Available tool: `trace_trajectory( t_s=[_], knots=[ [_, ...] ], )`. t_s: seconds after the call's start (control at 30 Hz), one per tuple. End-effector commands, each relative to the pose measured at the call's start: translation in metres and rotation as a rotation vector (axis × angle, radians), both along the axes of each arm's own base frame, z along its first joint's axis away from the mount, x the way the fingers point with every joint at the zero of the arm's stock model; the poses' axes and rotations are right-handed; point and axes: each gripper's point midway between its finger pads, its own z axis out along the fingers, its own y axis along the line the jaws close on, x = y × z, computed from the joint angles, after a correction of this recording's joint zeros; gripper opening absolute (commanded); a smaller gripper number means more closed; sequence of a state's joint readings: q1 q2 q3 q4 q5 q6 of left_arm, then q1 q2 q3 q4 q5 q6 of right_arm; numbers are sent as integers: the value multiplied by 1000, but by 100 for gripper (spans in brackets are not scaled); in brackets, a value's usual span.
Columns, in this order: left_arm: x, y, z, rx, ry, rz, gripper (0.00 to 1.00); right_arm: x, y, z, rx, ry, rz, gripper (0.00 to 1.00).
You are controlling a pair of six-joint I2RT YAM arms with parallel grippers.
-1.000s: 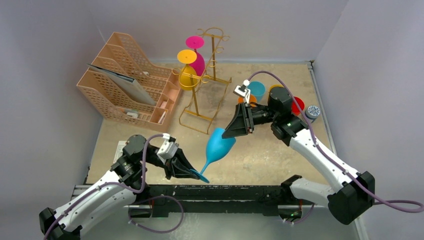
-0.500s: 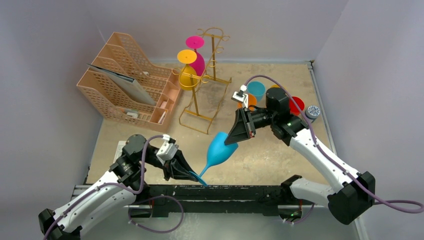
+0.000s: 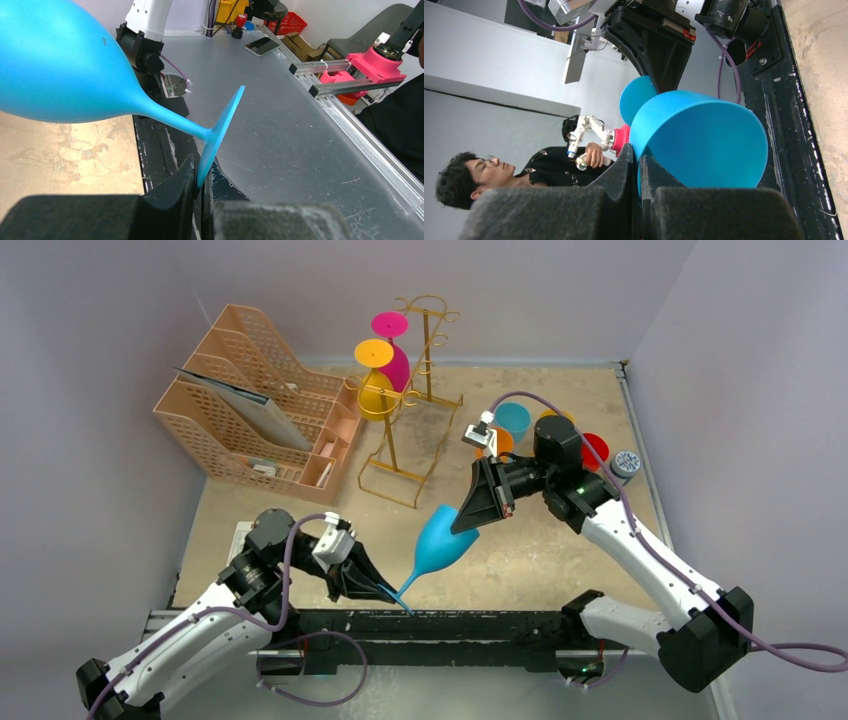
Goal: Take the wine glass off the wine glass rack
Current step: Place the wine glass at the center of the board.
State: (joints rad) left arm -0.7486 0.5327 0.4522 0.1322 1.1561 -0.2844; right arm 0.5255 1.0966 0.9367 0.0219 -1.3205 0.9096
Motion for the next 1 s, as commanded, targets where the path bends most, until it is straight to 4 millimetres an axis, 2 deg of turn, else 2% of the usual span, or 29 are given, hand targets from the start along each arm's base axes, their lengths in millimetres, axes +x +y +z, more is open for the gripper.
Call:
trace_trajectory(
  t_s=[0.0,0.13,0.37,0.7,0.9,0.97],
  knots=[
    [7,-3,14,-22,-22,42,0,-6,-2,15,44,-79,6,0],
    [8,-2,13,-7,-12,59,1,-4,-1,15,44,-84,-10,0],
    [11,-1,9,11,2,86,10,-3,-2,7,28,-72,-39,0],
    [15,1,7,39,6,128,43,-5,-4,2,0,-95,-67,0],
    [19,7,4,69,-5,197,54,-5,-5,-1,-9,-111,-90,0],
    [21,9,3,78,-10,218,62,-5,-6,-2,-14,-116,-100,0]
  ],
)
